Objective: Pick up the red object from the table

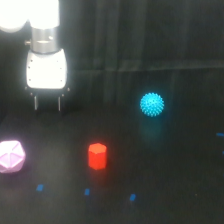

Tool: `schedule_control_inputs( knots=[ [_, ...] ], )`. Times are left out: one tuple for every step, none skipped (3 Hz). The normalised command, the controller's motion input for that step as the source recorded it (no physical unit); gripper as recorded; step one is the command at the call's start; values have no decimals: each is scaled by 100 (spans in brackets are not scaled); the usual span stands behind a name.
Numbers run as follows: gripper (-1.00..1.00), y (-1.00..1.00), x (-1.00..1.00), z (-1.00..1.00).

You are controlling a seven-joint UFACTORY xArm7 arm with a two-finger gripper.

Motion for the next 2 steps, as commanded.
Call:
schedule_control_inputs(
  knots=[
    [100, -84, 100, -31],
    [100, -100, 100, -1]
  ],
)
